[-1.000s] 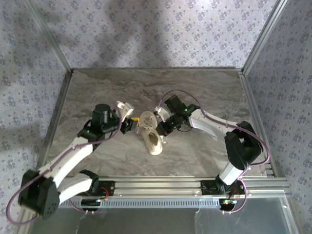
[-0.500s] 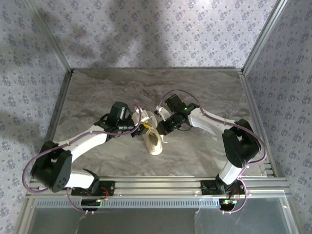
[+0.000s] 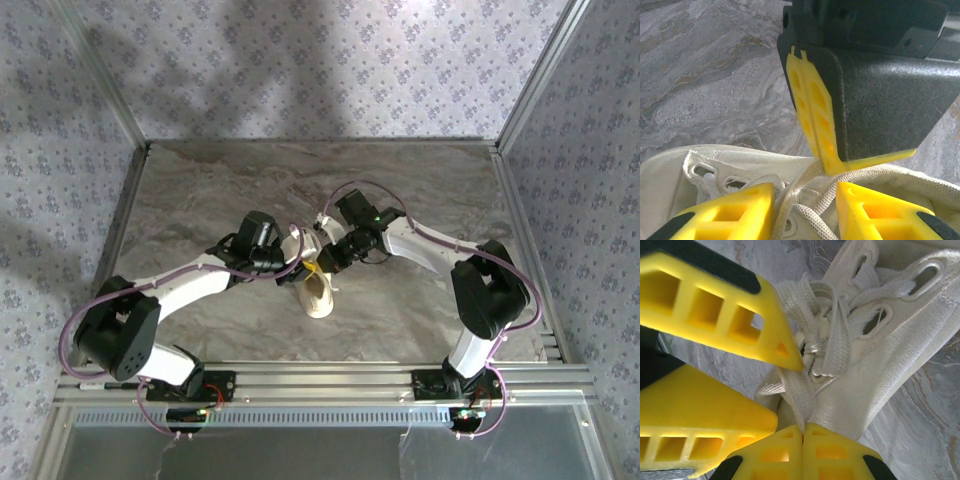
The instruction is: Tie the shoes
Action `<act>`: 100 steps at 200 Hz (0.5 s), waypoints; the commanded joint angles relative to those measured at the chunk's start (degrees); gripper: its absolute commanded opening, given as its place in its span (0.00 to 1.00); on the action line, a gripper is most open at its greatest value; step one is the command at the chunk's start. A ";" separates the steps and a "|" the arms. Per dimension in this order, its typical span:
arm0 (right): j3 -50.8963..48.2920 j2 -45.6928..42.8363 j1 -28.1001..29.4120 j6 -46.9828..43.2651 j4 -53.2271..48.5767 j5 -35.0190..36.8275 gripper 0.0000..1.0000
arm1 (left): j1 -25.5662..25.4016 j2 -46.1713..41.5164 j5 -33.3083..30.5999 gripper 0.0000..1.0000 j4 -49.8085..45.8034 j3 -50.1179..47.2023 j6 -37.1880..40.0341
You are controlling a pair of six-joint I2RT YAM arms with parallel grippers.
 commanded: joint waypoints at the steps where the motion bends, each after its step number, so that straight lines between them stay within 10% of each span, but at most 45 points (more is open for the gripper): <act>1: 1.30 -0.40 -0.24 0.03 -1.26 -1.73 0.00 | -0.44 0.42 -0.28 0.35 0.04 1.73 2.22; 40: 1.39 -0.61 -0.39 0.18 -1.16 -2.39 0.00 | -0.40 -0.97 -1.73 0.00 0.72 0.98 2.24; 63: 1.30 -1.24 -0.82 0.86 -0.52 -3.03 0.00 | -0.33 -3.04 -2.63 0.00 1.79 -0.45 1.38; 100: 1.38 -2.91 -2.79 3.22 1.78 -5.68 0.28 | -0.29 -5.82 -3.52 0.00 3.54 -3.72 -1.72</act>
